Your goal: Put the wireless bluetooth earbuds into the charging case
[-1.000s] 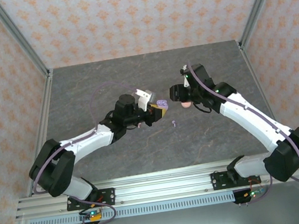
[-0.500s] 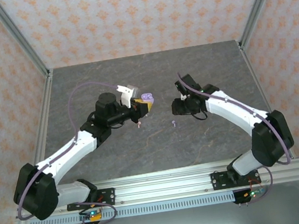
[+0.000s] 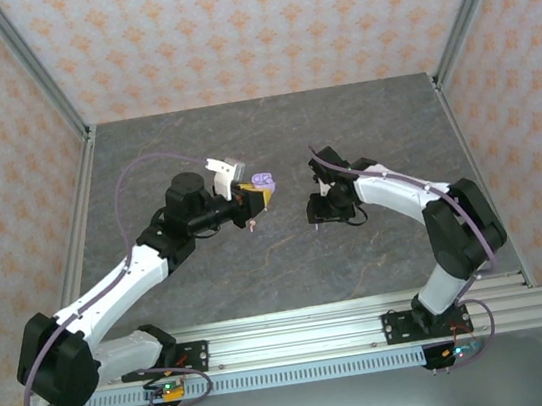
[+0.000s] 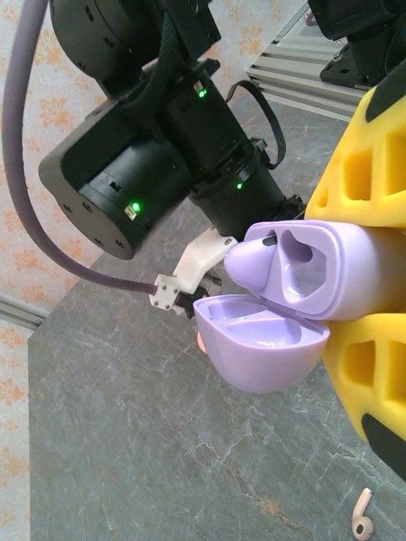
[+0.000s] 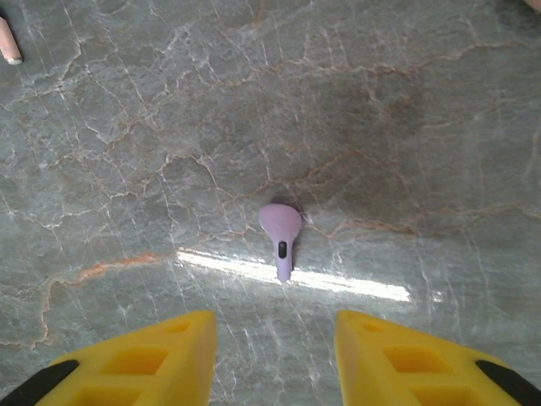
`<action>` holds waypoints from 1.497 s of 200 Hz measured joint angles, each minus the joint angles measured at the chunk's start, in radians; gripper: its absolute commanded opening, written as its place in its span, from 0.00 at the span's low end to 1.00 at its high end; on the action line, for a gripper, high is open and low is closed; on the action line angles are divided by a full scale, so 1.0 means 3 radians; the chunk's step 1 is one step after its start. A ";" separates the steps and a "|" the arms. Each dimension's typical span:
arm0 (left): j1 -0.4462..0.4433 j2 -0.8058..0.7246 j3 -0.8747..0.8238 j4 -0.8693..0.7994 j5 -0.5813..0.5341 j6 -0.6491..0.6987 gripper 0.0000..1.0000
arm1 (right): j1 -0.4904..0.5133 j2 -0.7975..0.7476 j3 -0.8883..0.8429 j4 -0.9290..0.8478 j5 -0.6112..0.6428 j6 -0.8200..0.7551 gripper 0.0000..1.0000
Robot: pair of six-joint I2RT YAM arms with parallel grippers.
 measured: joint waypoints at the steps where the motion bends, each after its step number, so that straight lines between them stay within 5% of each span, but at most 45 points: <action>1: 0.0000 -0.0004 0.0000 -0.0004 0.0000 0.0000 0.04 | 0.0000 0.0003 0.0000 0.0000 0.0000 -0.0001 0.42; 299: 0.0000 -0.0161 -0.0086 -0.0107 -0.0013 0.0003 0.04 | 0.0240 0.0804 0.0582 -0.0192 0.0587 -0.0163 0.35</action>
